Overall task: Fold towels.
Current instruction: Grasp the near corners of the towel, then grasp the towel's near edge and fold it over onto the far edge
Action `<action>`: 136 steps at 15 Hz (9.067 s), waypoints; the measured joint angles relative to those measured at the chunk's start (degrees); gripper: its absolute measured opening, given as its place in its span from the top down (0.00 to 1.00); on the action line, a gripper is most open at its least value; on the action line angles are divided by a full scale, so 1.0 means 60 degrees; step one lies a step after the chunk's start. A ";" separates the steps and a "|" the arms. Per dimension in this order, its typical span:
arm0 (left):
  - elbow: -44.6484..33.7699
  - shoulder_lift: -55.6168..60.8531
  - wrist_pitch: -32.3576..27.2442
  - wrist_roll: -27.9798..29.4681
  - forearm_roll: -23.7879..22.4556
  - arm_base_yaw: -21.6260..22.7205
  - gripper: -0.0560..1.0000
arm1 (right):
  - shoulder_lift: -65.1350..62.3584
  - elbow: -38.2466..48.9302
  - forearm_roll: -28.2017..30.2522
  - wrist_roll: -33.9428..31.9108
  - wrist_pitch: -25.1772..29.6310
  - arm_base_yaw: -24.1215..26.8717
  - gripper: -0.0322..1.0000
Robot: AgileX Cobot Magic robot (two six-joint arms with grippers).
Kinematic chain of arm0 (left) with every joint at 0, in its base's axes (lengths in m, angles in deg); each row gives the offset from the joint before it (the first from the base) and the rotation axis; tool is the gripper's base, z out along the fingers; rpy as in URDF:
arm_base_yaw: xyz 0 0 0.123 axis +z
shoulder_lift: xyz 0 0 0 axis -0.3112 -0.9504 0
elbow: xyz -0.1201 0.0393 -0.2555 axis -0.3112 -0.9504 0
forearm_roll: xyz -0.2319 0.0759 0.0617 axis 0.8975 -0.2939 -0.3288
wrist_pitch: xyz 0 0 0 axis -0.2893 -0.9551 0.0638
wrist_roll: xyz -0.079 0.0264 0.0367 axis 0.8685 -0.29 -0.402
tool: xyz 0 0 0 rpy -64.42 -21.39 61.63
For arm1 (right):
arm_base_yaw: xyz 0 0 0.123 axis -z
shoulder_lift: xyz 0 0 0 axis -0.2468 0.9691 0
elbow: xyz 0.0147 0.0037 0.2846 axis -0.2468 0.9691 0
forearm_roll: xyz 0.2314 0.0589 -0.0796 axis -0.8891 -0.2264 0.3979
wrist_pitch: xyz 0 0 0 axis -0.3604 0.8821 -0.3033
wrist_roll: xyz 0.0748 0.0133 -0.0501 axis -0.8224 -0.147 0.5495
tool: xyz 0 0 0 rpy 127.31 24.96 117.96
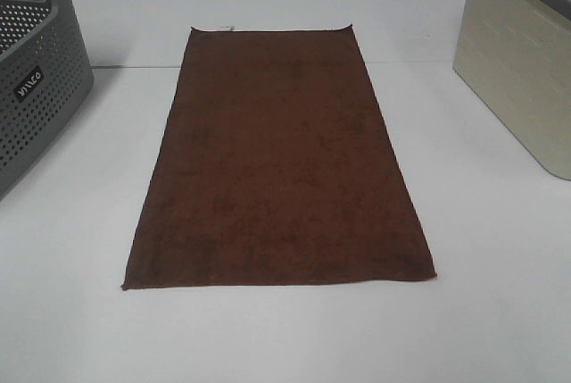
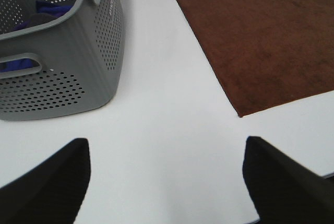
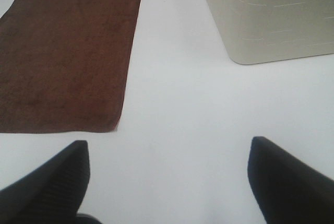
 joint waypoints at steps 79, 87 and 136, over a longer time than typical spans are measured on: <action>0.0019 -1.2175 0.5844 -0.2702 0.6570 0.0000 0.22 | 1.2214 -0.0984 -0.3820 0.2359 -0.3820 0.0000 0.24; 0.1805 -1.6129 0.5271 -0.4670 0.8528 -0.0315 0.22 | 1.5919 -0.1614 -0.6828 0.5596 -0.5138 0.0000 0.24; 0.8346 -1.9165 0.5873 -0.4660 0.8699 -0.1862 0.94 | 1.9977 -1.1201 -0.3820 0.1308 -0.2263 -0.1833 0.97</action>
